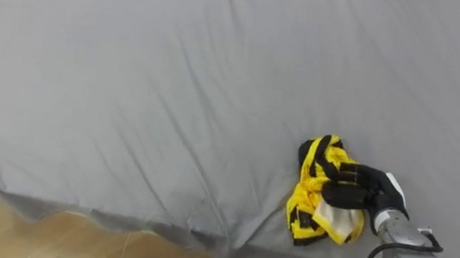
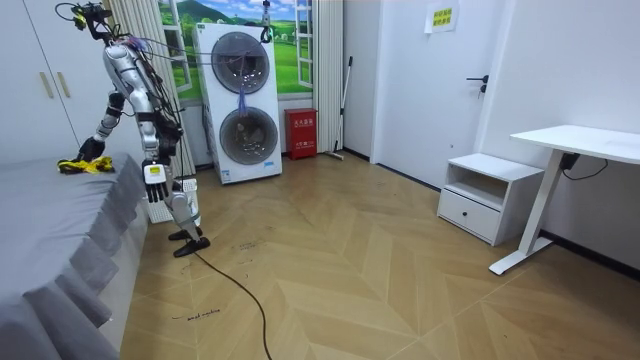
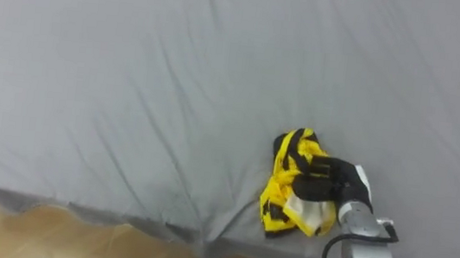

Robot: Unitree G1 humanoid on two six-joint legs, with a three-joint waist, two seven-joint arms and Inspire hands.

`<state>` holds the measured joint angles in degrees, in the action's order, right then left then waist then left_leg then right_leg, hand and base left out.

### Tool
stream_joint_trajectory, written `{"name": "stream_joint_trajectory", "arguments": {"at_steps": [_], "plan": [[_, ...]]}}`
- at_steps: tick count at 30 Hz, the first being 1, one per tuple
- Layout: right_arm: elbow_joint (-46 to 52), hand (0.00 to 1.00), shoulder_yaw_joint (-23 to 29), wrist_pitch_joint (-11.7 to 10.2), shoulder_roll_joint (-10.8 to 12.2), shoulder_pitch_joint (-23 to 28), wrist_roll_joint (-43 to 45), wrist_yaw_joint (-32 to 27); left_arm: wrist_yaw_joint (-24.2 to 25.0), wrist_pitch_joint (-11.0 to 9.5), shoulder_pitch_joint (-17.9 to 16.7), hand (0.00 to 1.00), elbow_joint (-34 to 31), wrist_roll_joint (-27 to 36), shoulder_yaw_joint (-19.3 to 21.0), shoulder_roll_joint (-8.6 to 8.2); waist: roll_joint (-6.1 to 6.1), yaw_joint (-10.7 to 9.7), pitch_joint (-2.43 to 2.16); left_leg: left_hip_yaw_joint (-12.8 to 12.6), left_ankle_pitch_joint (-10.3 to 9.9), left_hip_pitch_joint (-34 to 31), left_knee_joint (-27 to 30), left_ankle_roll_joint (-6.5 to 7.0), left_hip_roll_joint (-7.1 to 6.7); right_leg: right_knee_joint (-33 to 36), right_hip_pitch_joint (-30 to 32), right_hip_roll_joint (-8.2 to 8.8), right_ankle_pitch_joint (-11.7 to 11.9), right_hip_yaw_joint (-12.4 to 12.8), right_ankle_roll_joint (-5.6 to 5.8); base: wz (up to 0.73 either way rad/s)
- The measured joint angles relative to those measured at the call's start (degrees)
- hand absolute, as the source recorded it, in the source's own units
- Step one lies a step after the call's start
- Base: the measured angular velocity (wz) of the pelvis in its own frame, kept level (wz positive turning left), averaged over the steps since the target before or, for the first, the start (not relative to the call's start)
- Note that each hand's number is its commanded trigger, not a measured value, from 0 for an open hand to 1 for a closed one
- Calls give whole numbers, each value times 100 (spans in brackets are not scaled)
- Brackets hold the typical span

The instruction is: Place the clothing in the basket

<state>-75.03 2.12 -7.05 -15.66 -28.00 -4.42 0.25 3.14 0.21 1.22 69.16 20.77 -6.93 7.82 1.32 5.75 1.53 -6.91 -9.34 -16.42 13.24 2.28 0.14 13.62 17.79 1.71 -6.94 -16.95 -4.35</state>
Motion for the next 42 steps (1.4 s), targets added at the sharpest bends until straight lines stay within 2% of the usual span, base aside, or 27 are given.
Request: {"name": "stream_joint_trajectory", "arguments": {"at_steps": [2, 7, 12, 21, 24, 27, 29, 33, 36, 39, 40, 42], "plan": [[-134, 100, 96, 146, -27, 13, 0, 18, 7, 65, 6, 0, 4, 0, 1, 31, 0, -77, 0, -1, 3, -1, -4, 5, 1, 3, -3, 4, 0, -19, 0, 2], [-306, 100, 204, 238, -58, 112, 68, 23, 26, 93, 48, 0, 68, 1, 1, 61, -15, -142, -3, -58, 3, 43, -4, 6, 1, -5, -27, -1, -1, 42, 3, -5], [-318, 100, 193, 548, -91, 245, 296, -90, 31, 69, 49, 0, 54, -6, 1, 93, -46, -201, -5, -157, 4, 75, -6, 8, -1, 8, 39, -8, -6, 206, 11, -16], [-149, 100, 153, 601, -310, 241, 86, -98, 32, 57, -6, 0, 71, 109, 3, 139, -50, -244, -24, -406, 10, 327, -110, 16, 7, 44, -59, -46, 26, 486, 33, -18], [364, 100, 181, 617, -316, 327, -293, -105, 3, 39, -204, 0, 51, 111, 17, 198, -60, -425, -37, -406, 10, 526, -167, 16, -1, 6, -233, -60, 21, 537, 48, -8], [1262, 100, 370, 677, -320, 572, -804, -108, -2, 40, -388, 0, -63, 110, 187, 242, -103, -593, -72, -417, 10, 719, -229, 16, 4, -89, -435, -87, 18, 564, 54, -3], [2005, 100, 459, 692, -301, 1017, -1190, -156, -23, 39, -500, 0, -75, 92, 363, 244, -186, -644, -143, -415, 9, 1004, -287, 15, 8, -202, -706, -113, 14, 580, 60, -3], [3399, 100, 671, 773, -250, 1947, -1475, -44, -31, 48, -784, 0, -297, 75, 629, 218, -308, -784, -222, -410, 7, 1403, -391, 12, -2, -336, -1143, -130, -29, 618, 90, -2], [4219, 100, 913, 908, -247, 2431, -1756, -48, -189, 79, -883, 0, -418, 55, 812, 204, -373, -1025, -218, -528, -2, 1688, -477, 0, 1, -398, -1387, -153, -37, 697, 104, -12], [4511, 100, 1031, 926, -246, 2501, -1822, -128, -298, 109, -915, 0, -418, 53, 857, 205, -397, -1099, -200, -586, -7, 1849, -506, -4, 3, -393, -1479, -175, -36, 854, 106, -32], [4628, 100, 1062, 968, -248, 2504, -1836, -161, -319, 109, -925, 0, -450, 47, 895, 207, -445, -1171, -169, -608, -8, 1911, -508, -6, 3, -391, -1476, -181, -43, 919, 113, -28], [4862, 100, 1089, 991, -252, 2526, -1879, -192, -371, 113, -870, 0, -512, -90, 910, 207, -463, -1221, -163, -719, -28, 1944, -508, -33, 20, -377, -1455, -218, -49, 1034, 120, -29]]}}
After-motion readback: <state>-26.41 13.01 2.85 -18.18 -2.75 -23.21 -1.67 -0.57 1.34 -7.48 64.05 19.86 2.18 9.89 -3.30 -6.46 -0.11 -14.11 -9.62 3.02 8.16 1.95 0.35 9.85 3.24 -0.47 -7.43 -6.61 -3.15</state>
